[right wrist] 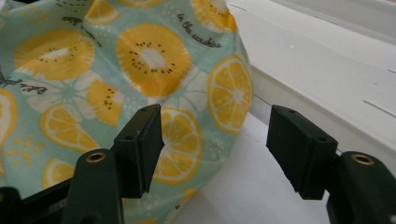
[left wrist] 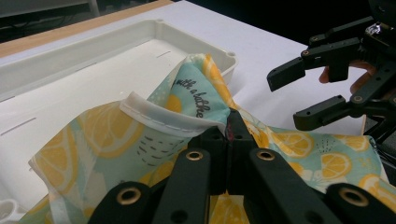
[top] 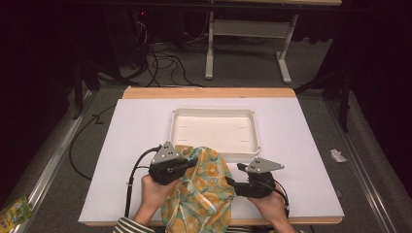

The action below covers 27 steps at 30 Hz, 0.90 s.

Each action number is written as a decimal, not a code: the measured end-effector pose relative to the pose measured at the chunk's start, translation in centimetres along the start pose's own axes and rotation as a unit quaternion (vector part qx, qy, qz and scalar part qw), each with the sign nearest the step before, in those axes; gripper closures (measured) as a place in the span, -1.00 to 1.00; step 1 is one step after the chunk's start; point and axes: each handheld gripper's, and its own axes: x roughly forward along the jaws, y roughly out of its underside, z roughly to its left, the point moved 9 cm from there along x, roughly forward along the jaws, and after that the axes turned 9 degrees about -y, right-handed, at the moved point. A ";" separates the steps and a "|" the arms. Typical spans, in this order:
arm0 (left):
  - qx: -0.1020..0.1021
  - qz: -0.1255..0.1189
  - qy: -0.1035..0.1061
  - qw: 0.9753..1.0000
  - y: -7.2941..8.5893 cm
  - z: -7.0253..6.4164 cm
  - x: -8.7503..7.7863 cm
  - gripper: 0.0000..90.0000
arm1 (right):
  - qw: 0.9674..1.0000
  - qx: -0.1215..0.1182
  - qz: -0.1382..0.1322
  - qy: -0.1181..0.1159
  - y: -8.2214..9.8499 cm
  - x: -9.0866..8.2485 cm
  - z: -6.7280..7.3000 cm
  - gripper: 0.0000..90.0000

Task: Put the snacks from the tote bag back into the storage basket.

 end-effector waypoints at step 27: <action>-0.008 0.009 0.000 1.000 0.6 0.4 0.3 0.99 | 0.999 -0.034 0.009 -0.037 -3.7 4.2 2.2 0.14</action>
